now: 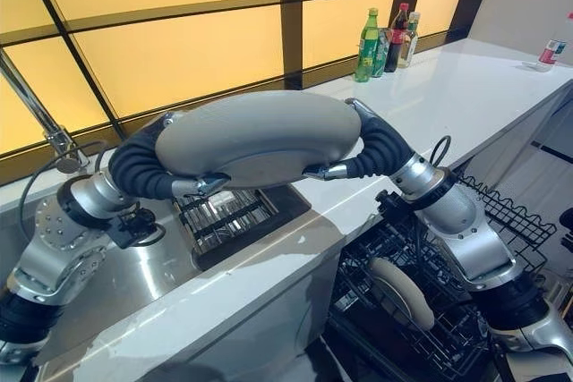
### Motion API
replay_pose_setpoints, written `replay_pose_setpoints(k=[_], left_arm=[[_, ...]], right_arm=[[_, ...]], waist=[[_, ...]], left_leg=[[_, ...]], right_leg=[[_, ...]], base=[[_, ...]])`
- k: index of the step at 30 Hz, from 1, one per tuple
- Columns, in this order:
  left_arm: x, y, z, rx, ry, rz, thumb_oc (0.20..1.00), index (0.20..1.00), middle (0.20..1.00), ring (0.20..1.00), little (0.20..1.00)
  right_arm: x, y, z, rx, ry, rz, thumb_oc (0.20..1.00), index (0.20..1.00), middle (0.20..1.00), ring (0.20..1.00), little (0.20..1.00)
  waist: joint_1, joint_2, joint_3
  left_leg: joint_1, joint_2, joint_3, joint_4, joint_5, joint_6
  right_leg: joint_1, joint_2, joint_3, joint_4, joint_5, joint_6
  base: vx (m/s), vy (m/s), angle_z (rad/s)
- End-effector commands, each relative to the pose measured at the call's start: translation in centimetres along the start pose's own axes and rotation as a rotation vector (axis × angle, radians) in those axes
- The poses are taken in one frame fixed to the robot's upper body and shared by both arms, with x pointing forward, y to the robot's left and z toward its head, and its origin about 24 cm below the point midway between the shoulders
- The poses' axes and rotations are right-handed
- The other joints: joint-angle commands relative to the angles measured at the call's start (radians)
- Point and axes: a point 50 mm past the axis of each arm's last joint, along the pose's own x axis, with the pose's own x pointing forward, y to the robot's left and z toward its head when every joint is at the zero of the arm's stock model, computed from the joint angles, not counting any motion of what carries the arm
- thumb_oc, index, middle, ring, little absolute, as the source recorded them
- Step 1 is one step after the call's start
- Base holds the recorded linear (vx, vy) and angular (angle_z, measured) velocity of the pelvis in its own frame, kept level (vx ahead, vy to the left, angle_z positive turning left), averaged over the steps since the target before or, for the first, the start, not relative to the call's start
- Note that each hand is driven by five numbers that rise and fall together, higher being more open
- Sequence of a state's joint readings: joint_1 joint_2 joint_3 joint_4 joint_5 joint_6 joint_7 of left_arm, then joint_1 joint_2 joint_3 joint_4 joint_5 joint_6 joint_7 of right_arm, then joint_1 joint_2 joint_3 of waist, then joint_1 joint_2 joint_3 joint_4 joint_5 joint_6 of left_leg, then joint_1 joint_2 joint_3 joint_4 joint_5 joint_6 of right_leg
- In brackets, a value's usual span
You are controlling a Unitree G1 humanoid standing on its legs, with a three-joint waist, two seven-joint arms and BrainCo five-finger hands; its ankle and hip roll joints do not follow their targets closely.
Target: Pick up plates and place into dishwasher.
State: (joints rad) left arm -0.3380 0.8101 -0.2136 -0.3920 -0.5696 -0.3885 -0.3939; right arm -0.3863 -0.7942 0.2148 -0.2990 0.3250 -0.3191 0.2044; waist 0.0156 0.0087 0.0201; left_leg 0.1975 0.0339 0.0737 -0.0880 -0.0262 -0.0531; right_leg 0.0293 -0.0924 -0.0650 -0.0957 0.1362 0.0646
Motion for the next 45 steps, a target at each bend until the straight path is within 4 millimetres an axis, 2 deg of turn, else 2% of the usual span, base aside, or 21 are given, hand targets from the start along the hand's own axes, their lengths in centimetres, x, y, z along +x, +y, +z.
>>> replay_pose_setpoints(k=[1,7,8,9,10,13,16,19,25,30,39,41,45], left_arm=[[2.3,-0.8,-0.8,-0.039,-0.035,0.003,0.200,0.200,0.200,0.200,0.200],[2.1,-0.4,-2.2,0.000,0.043,0.109,0.200,0.200,0.200,0.200,0.200],[1.9,-0.1,-2.5,0.009,0.062,0.143,0.382,0.382,0.382,0.382,0.382],[1.7,0.2,-3.0,0.019,0.090,0.182,0.740,0.740,0.740,0.740,0.740],[1.5,0.5,-3.4,0.026,0.116,0.218,1.000,1.000,1.000,1.000,1.000],[0.3,1.6,-4.8,0.050,0.189,0.375,1.000,1.000,1.000,1.000,1.000],[-1.0,3.2,-5.2,0.086,0.217,0.547,1.000,1.000,1.000,1.000,1.000],[-2.5,4.8,-5.0,0.142,0.209,0.726,1.000,1.000,1.000,1.000,1.000],[-4.1,6.8,-3.0,0.250,0.131,0.923,1.000,1.000,1.000,1.000,1.000],[-5.0,7.3,-2.5,0.261,0.128,0.973,1.000,1.000,1.000,1.000,1.000],[-5.4,6.7,-3.0,0.233,0.152,0.956,1.000,1.000,1.000,1.000,1.000],[-5.5,6.8,-3.1,0.232,0.157,0.960,1.000,1.000,1.000,1.000,1.000],[-6.2,7.0,-3.1,0.230,0.180,0.980,1.000,1.000,1.000,1.000,1.000]], right_arm=[[1.8,2.0,3.8,0.005,-0.262,0.059,0.200,0.200,0.200,0.200,0.200],[1.8,1.8,3.4,0.045,-0.264,0.021,0.200,0.200,0.200,0.200,0.200],[1.8,1.8,3.3,0.056,-0.266,0.018,0.200,0.200,0.200,0.200,0.200],[1.8,1.8,3.3,0.061,-0.267,0.015,0.200,0.200,0.200,0.200,0.200],[1.8,1.8,3.2,0.060,-0.265,0.012,0.200,0.200,0.200,0.200,0.200],[1.7,1.5,2.7,0.045,-0.251,0.005,0.200,0.200,0.200,0.200,0.200],[1.5,1.0,2.3,0.025,-0.230,-0.002,0.200,0.200,0.200,0.200,0.200],[1.4,0.5,2.0,0.020,-0.216,-0.033,0.200,0.200,0.200,0.200,0.200],[1.4,0.1,2.2,-0.004,-0.211,-0.048,0.200,0.200,0.200,0.200,0.200],[1.2,-0.4,2.2,0.010,-0.204,-0.069,0.200,0.200,0.200,0.200,0.200],[0.8,-0.3,1.7,-0.011,-0.173,-0.084,0.200,0.200,0.200,0.200,0.200],[0.7,-0.4,1.4,-0.041,-0.151,-0.101,0.200,0.200,0.200,0.200,0.200],[-0.2,-1.5,-0.1,-0.220,0.001,-0.182,0.200,0.200,0.200,0.200,0.200]], waist=[[0.004,-0.011,-0.039],[-0.005,-0.012,-0.039],[-0.005,-0.012,-0.039],[-0.006,-0.012,-0.039],[-0.006,-0.013,-0.040],[-0.008,-0.016,-0.043],[-0.008,-0.021,-0.048],[-0.006,-0.025,-0.054],[-0.001,-0.024,-0.061],[-0.001,-0.023,-0.067],[0.003,-0.025,-0.066],[0.003,-0.025,-0.067],[-0.004,-0.024,-0.064]], left_leg=[[-0.075,-0.022,-0.045,0.009,-0.026,0.029],[-0.075,-0.014,-0.030,0.011,-0.026,0.024],[-0.074,-0.012,-0.029,0.010,-0.027,0.024],[-0.074,-0.011,-0.027,0.011,-0.027,0.023],[-0.073,-0.009,-0.025,0.011,-0.027,0.022],[-0.073,-0.002,-0.016,0.012,-0.025,0.018],[-0.073,0.004,-0.011,0.014,-0.024,0.013],[-0.075,0.009,-0.009,0.016,-0.023,0.008],[-0.086,0.015,-0.013,0.019,-0.015,-0.002],[-0.085,0.020,-0.017,0.016,-0.015,-0.007],[-0.087,0.018,-0.038,0.008,-0.009,-0.007],[-0.090,0.018,-0.041,0.007,-0.007,-0.007],[-0.091,0.015,-0.042,0.005,-0.004,-0.005]], right_leg=[[0.089,-0.055,-0.035,0.076,-0.166,0.086],[0.090,-0.050,-0.028,0.067,-0.163,0.081],[0.091,-0.049,-0.027,0.065,-0.162,0.081],[0.091,-0.046,-0.025,0.062,-0.162,0.079],[0.092,-0.045,-0.025,0.060,-0.161,0.078],[0.095,-0.044,-0.024,0.049,-0.156,0.075],[0.098,-0.043,-0.025,0.038,-0.150,0.072],[0.100,-0.043,-0.026,0.024,-0.143,0.069],[0.088,-0.041,-0.024,0.014,-0.133,0.063],[0.088,-0.036,-0.023,0.014,-0.136,0.060],[0.086,-0.028,-0.022,0.014,-0.137,0.056],[0.084,-0.026,-0.022,0.015,-0.137,0.055],[0.080,-0.023,-0.018,0.022,-0.138,0.054]], base=[[-0.02,-0.016,-0.06],[-0.02,-0.013,-0.02],[-0.03,-0.026,-0.01],[0.00,0.000,0.00],[-0.03,-0.030,-0.01],[-0.03,-0.033,-0.01],[-0.03,-0.035,-0.01],[-0.03,-0.041,-0.03],[-0.04,-0.021,-0.07],[-0.01,-0.001,0.00],[0.00,0.000,0.00],[0.00,0.000,0.00],[0.00,0.000,0.00]])
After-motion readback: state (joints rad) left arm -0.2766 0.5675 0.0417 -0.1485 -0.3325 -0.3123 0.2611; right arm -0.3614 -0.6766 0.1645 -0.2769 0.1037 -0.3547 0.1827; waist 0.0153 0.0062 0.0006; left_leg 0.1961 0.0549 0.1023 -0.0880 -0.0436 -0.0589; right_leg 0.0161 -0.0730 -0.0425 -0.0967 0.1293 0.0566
